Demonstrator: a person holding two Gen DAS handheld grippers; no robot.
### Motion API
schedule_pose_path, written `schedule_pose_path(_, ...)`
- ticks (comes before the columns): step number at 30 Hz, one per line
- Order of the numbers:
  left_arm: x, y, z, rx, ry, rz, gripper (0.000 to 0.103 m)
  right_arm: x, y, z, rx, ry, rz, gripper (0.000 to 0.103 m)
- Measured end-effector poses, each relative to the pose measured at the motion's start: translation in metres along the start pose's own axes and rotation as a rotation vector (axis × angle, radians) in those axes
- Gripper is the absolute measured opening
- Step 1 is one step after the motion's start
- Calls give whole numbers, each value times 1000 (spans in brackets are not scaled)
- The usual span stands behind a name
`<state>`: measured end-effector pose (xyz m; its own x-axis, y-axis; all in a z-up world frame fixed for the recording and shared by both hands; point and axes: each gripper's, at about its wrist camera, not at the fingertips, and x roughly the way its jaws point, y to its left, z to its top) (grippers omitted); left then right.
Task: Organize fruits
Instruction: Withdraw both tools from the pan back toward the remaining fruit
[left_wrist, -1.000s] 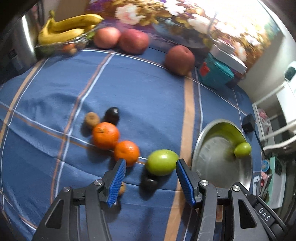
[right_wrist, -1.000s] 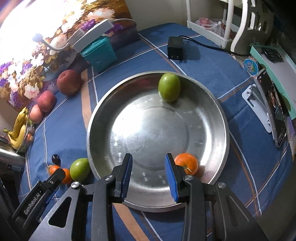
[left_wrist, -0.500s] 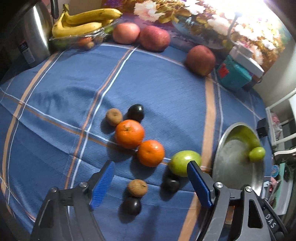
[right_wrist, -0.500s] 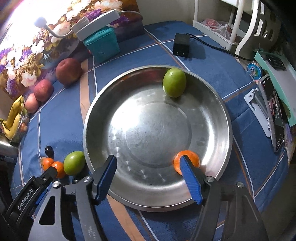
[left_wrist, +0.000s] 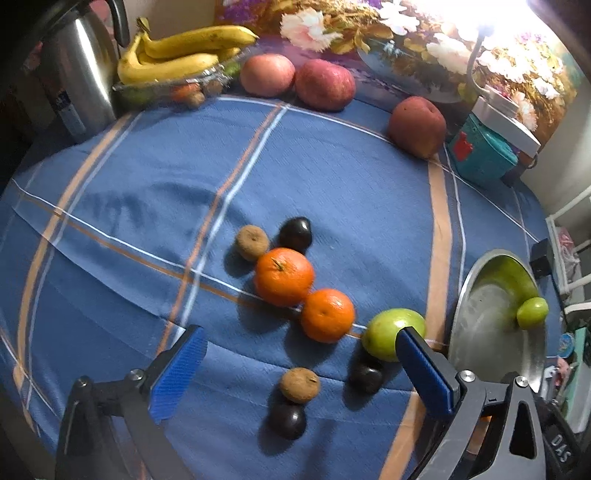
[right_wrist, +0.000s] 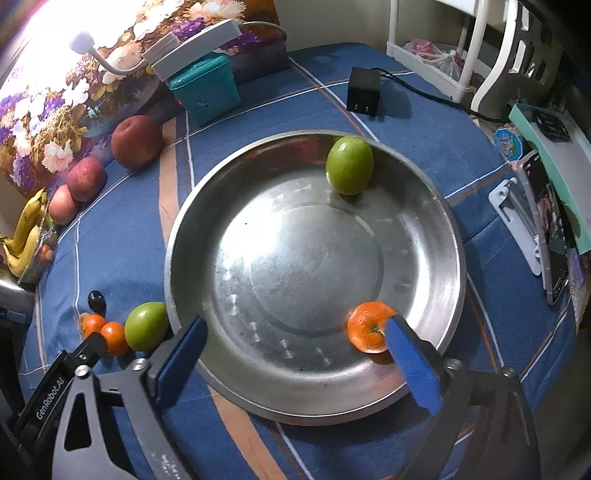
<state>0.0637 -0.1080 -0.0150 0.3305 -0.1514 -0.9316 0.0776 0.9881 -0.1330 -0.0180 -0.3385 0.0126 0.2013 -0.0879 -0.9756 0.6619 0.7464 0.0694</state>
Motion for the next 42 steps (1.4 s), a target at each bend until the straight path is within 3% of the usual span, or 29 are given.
schedule_pose_path(12,0,5,0,4,-3,1,103,-3,3,1,-9,-22,21,98)
schedule_pose_path(18,-5,11,-2,-1,-9,-46,103,-7,9,-1,-14,-29,71,98)
schedule_pose_path(32,-37,68,10,-81,-116,-74,103,-18,62,-16,-122,-23,155,98)
schedule_pose_path(42,-46,112,11,-153,-123,-69,103,-21,107,-34,-198,-13,216,98)
